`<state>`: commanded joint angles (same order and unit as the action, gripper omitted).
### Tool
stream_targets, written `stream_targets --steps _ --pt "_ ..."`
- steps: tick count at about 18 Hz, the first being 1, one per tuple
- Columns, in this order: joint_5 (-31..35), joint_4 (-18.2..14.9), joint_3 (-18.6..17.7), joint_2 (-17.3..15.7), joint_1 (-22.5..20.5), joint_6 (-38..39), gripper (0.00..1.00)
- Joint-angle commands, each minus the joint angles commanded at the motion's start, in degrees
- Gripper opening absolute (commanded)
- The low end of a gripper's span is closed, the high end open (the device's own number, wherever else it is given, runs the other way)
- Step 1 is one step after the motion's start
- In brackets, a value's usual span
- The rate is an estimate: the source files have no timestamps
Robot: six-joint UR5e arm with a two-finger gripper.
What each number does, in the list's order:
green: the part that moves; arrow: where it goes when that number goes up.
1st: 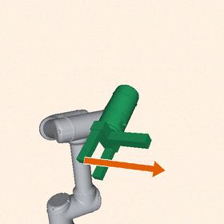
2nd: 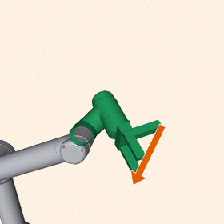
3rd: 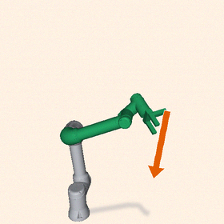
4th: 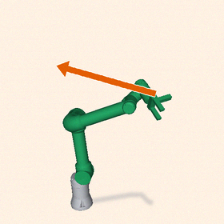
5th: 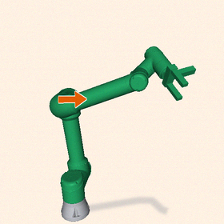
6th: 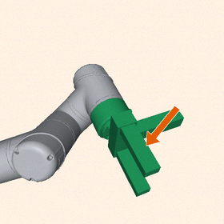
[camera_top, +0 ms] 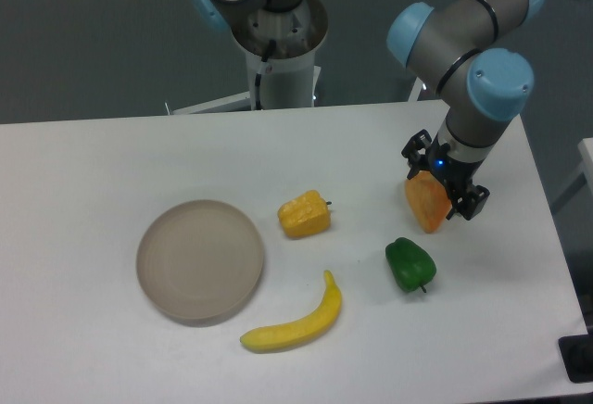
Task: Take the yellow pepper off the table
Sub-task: 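Open the gripper to release the orange pepper onto the table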
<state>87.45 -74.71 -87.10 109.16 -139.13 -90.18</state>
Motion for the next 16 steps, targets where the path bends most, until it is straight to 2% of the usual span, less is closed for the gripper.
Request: stream_targets --steps 8,13,14,16 --pt "-0.17 0.09 -0.96 -0.79 0.17 0.0 1.0" --pt "-0.09 0.09 -3.69 -2.99 2.45 0.09 1.0" --pt "-0.17 0.09 -5.17 -4.03 2.98 1.22 1.0" --pt "-0.35 0.53 -6.67 -4.13 4.64 3.59 1.0"
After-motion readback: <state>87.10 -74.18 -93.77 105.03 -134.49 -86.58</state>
